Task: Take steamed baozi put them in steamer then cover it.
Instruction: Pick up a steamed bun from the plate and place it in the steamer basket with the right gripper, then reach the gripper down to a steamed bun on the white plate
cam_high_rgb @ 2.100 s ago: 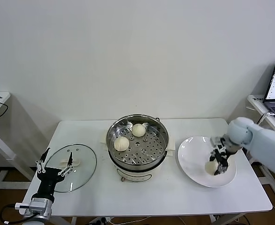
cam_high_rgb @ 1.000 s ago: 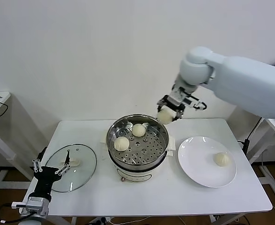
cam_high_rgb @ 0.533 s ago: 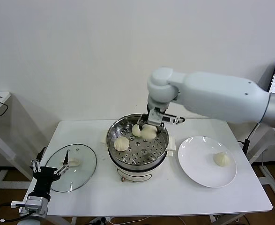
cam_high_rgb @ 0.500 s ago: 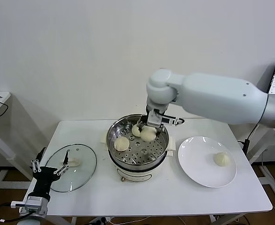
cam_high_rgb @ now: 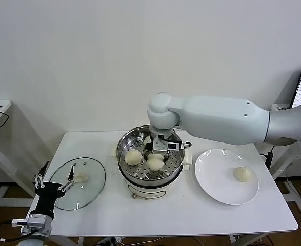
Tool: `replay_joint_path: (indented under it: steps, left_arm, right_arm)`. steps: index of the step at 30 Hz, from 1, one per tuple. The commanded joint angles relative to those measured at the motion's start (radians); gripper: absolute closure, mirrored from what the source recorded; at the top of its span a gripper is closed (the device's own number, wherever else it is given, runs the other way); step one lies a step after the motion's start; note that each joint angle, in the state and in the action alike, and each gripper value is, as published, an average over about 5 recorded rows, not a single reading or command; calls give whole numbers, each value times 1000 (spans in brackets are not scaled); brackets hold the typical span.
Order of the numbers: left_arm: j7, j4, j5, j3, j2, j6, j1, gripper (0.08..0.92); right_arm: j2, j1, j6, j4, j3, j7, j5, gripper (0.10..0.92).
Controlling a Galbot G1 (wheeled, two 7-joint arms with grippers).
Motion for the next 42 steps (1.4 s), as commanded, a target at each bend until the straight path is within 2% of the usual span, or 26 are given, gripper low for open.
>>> replay_joint_path:
  steps: [1,19,27,35,42]
  left_arm:
    - [1,4,-2,-6,3,-1,-1,177]
    - [0,-6,-3,-4,1,1,0,177]
    - [0,-9,-3,-2,-1,3,3,177]
    - [-4,-30,-1,8,-1,9,8,177]
    - [-7,-49,3,15,-3,11,15,177]
  right_arm:
    - [36,-20,10,-6,-8,2,-3,340]
    - [85,-58,1,-75,-16,0,-29,338]
    - [47,-42,-11,-73,13,2,2,210]
    - [-152,65,-74,-60,85,-43,124,203]
    - [-428,77,-338,-51,120,-133,296,203]
